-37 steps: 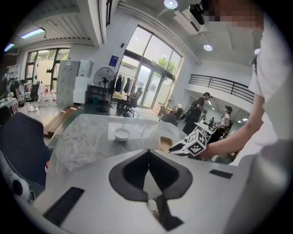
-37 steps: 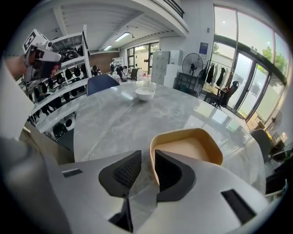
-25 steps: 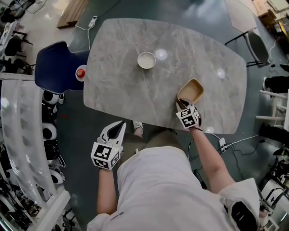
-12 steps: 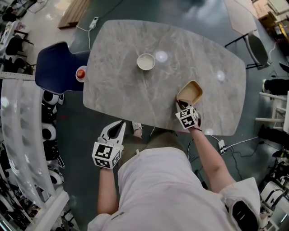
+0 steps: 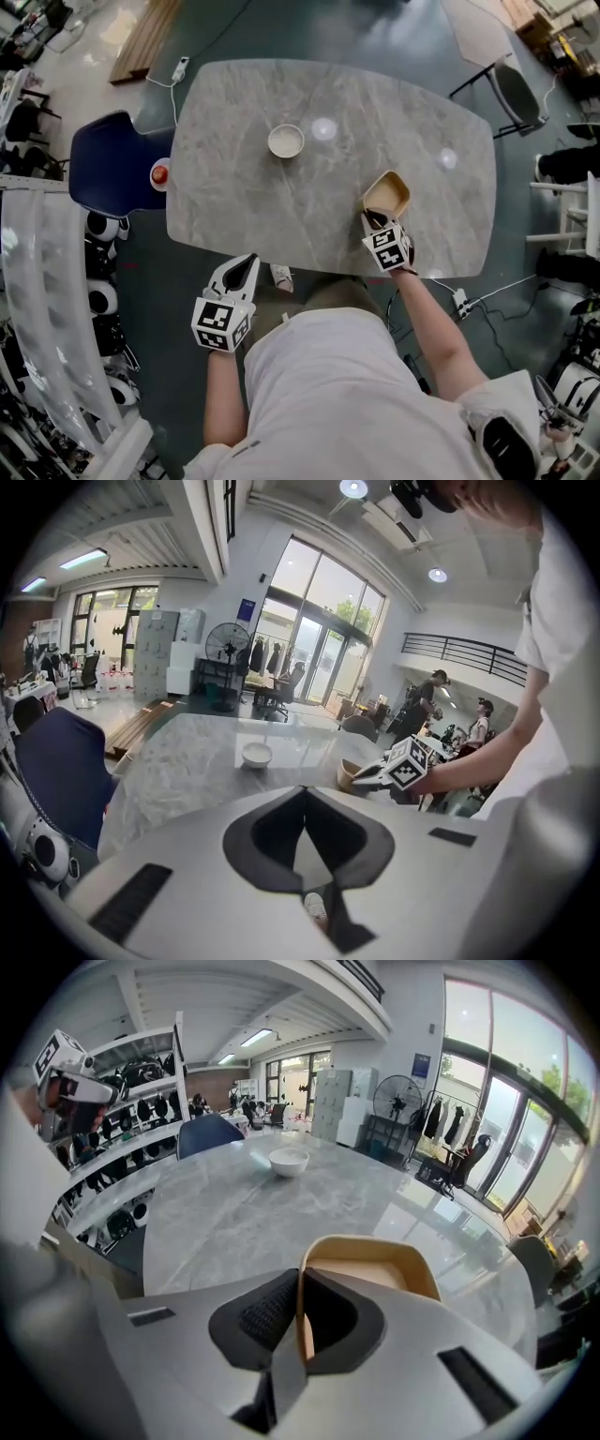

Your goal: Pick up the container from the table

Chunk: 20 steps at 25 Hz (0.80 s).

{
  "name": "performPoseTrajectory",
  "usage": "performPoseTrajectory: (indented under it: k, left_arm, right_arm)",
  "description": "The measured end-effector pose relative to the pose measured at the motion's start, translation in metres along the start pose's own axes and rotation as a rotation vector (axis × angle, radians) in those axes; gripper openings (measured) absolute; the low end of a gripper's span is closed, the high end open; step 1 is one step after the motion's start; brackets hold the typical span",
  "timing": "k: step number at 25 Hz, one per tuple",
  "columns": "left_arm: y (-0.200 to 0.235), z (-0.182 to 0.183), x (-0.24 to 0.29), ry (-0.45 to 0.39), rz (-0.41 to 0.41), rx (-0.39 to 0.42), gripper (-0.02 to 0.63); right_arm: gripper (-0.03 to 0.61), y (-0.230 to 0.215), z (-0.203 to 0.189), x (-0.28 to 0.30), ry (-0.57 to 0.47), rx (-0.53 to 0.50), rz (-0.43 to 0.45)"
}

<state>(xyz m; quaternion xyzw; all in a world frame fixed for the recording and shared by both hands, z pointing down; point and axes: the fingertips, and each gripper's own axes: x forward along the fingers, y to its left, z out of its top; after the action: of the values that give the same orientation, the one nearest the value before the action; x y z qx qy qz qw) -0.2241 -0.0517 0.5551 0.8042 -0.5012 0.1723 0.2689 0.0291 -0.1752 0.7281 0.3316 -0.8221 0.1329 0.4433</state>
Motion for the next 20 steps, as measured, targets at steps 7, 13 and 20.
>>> performPoseTrajectory:
  k: [7,13,20]
  left_arm:
    - [-0.011,0.020,0.015,-0.021,-0.057,0.032,0.003]
    - [-0.026,0.034,0.035,-0.026,-0.122,0.065,0.003]
    - [-0.044,0.060,0.061,-0.048,-0.200,0.115,0.003]
  right_arm:
    - [0.029,-0.012,0.015,-0.030,-0.064,0.063,-0.033]
    - [0.029,-0.022,0.026,-0.058,-0.130,0.100,-0.055]
    - [0.028,-0.038,0.060,-0.108,-0.261,0.134,-0.119]
